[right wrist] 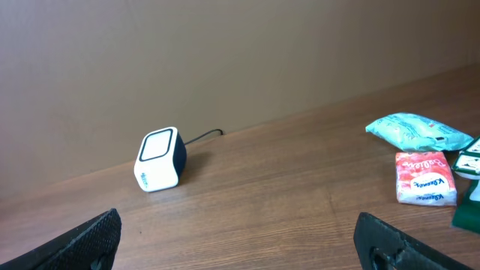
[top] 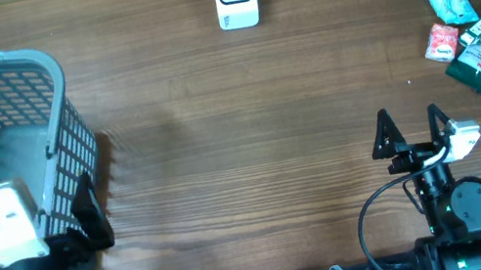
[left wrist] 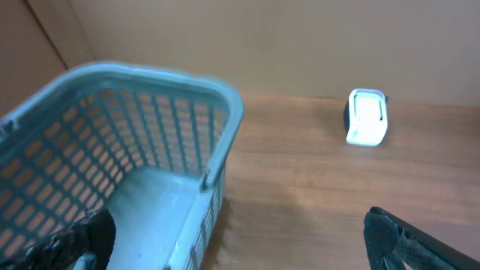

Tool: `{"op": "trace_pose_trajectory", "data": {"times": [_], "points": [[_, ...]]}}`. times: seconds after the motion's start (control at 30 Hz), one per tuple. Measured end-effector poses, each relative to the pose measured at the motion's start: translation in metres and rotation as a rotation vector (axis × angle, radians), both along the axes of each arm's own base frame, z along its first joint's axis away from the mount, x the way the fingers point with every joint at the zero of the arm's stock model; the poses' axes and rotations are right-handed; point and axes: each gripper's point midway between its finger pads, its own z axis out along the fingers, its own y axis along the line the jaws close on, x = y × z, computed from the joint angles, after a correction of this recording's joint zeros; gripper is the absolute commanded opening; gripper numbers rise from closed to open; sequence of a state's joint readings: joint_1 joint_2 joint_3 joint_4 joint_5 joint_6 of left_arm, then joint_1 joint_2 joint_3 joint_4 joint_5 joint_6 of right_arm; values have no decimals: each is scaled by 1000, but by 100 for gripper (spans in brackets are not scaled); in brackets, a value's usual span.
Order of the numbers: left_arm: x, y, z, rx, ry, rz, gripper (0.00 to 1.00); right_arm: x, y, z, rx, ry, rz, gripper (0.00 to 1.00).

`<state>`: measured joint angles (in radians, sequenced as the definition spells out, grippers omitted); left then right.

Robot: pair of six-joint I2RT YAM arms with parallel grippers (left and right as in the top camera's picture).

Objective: Scan the item barcode

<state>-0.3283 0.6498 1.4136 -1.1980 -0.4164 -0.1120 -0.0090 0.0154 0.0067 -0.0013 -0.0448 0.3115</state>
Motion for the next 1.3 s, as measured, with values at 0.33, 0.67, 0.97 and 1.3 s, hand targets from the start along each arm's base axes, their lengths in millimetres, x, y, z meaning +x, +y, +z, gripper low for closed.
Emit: {"op": "trace_pose_trajectory", "data": {"times": [0.33,0.67,0.97,1.3], "points": [[24,-67,-68,-220,-482,-360,100,0,0,0,0,-2,0,100],[63,-54,-235,-248,-194,-210,100,0,0,0,0,-2,0,100],[63,17,-240,-199,-225,139,100,0,0,0,0,-2,0,100],[61,46,-219,-56,-299,220,100,0,0,0,-1,-2,0,100]]}}
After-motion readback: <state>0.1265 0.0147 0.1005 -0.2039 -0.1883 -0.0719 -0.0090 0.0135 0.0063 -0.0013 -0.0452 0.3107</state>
